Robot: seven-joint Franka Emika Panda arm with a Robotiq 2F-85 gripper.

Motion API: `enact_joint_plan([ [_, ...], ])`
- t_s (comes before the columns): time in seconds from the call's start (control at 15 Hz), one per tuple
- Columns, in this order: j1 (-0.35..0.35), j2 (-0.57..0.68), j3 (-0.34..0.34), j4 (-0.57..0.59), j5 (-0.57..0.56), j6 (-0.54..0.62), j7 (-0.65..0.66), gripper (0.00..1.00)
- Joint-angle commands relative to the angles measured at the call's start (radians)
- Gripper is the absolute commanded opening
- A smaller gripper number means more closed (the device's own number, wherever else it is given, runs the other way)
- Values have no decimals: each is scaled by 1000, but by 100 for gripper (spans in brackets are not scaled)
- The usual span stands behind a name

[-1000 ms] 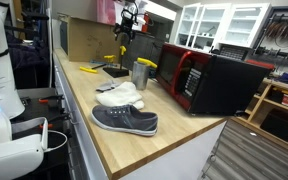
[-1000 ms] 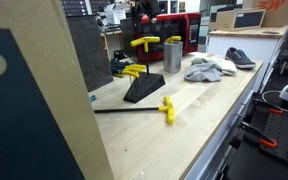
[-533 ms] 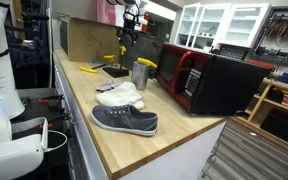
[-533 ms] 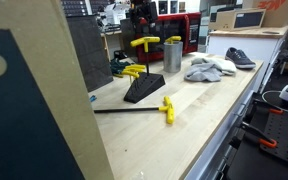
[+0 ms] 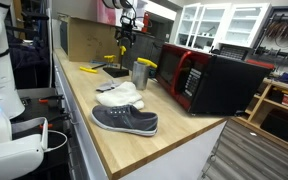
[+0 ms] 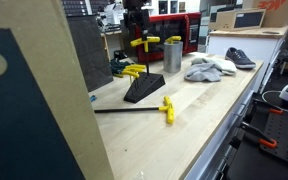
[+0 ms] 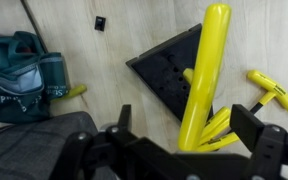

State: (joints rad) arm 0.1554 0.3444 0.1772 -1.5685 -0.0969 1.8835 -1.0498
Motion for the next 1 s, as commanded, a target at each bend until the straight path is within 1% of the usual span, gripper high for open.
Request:
enact_joint_plan([
  [0.0, -3, -20, -3, -36, -19, 4, 41, 100],
  [0.2, -13, -29, -12, -59, -23, 5, 62, 100],
  [0.27, -15, -34, -15, -67, -26, 10, 71, 75],
  [0.33, -15, -36, -18, -70, -29, 13, 77, 74],
  [0.47, -13, -37, -22, -73, -40, 27, 108, 59],
  [0.53, -11, -41, -21, -74, -45, 37, 130, 49],
  [0.67, -7, -50, -21, -77, -58, 60, 181, 36],
  [0.73, -4, -55, -19, -79, -67, 68, 200, 27],
  [0.93, -2, -76, -19, -91, -90, 92, 255, 5],
])
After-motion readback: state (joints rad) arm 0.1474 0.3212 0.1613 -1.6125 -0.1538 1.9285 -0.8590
